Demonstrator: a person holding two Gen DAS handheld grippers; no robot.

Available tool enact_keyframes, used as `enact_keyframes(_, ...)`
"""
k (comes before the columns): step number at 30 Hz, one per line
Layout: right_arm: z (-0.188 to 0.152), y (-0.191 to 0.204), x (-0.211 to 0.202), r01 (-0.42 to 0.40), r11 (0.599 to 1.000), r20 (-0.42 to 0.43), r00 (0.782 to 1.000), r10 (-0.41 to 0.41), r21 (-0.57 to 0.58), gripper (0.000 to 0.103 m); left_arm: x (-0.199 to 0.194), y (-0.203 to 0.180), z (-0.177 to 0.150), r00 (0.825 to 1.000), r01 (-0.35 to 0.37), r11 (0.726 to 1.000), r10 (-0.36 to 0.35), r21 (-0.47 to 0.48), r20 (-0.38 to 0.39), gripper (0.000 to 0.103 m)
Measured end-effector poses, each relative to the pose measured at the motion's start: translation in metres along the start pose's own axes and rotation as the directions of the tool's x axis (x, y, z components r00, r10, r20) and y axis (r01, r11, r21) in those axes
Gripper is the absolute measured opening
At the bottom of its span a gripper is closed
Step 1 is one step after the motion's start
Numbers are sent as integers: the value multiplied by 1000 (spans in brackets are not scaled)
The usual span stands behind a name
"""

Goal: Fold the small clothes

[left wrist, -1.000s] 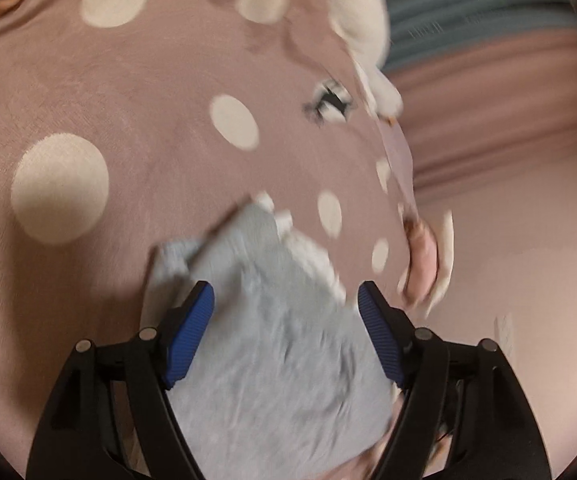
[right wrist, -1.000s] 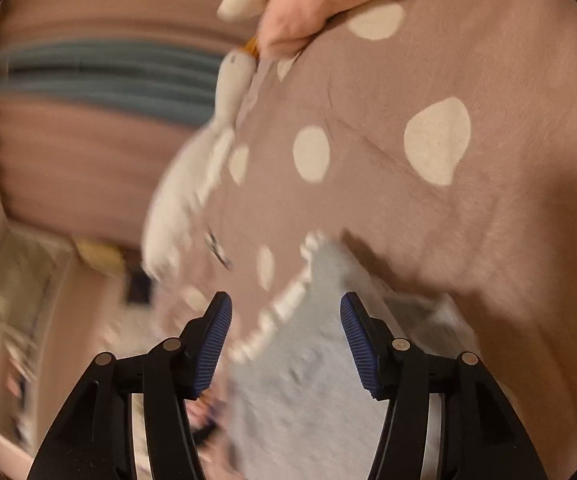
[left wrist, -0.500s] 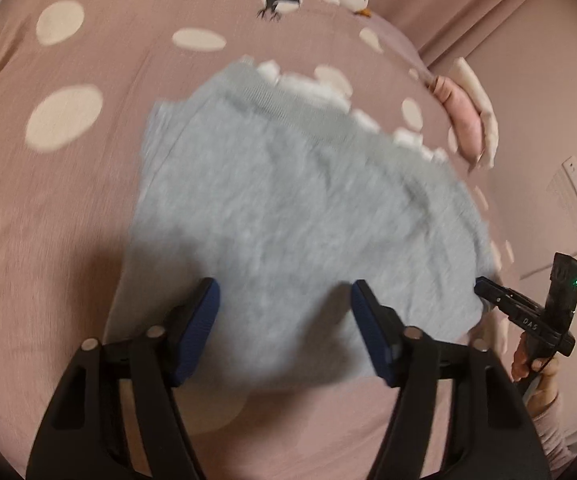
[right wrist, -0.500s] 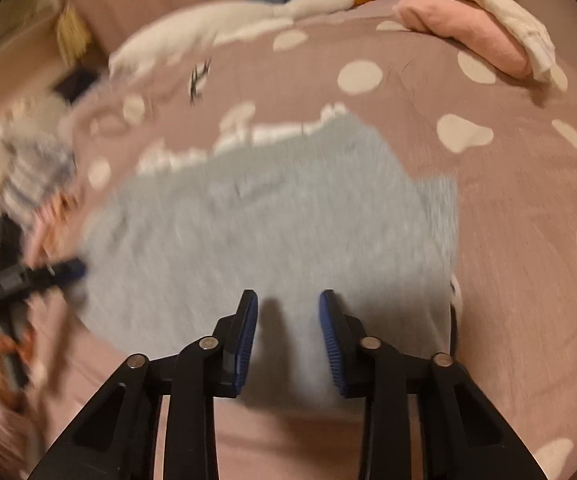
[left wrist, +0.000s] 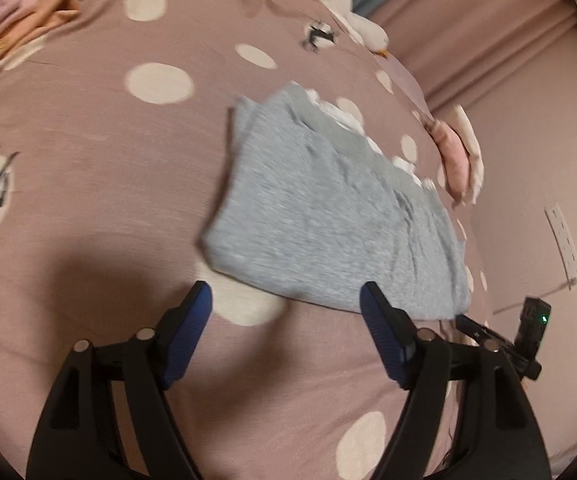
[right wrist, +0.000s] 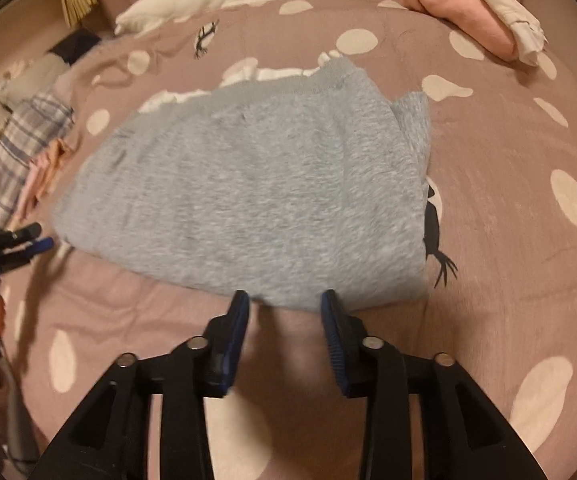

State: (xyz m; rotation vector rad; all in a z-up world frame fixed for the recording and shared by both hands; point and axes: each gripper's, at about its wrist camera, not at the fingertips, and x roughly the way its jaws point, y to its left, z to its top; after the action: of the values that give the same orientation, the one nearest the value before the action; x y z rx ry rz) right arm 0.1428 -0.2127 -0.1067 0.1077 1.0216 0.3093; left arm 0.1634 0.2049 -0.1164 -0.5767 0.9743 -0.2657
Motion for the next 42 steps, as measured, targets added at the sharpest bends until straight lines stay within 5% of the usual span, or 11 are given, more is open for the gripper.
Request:
enact_keyframes(6,0,21,-4,-86,996,22,996,86,1,47,16,21,13,998,60,989,-59,-136,7,87)
enact_keyframes(16,20,52,8,-151,988,42,987,152,-34,47,47,29,53,980,196,954,-200,-226,4,87)
enact_keyframes(27,59,73,42,-176,983,44,983,178,-48,47,85,-2,86,980,173,976,-184,-132,-79,87)
enact_keyframes(30,81,81,55,-185,982,61,980,187,-29,47,91,-8,87,988,116,989,-124,-86,-93,77)
enact_keyframes(36,115,92,81,-203,979,84,976,200,24,47,92,-8,81,994,-47,999,49,19,-101,28)
enact_keyframes(39,130,97,103,-159,987,55,986,156,39,25,93,-3,81,994,-51,999,52,13,-96,26)
enact_keyframes(42,137,100,126,-93,995,-7,996,93,43,17,93,0,81,993,-52,999,53,11,-101,26)
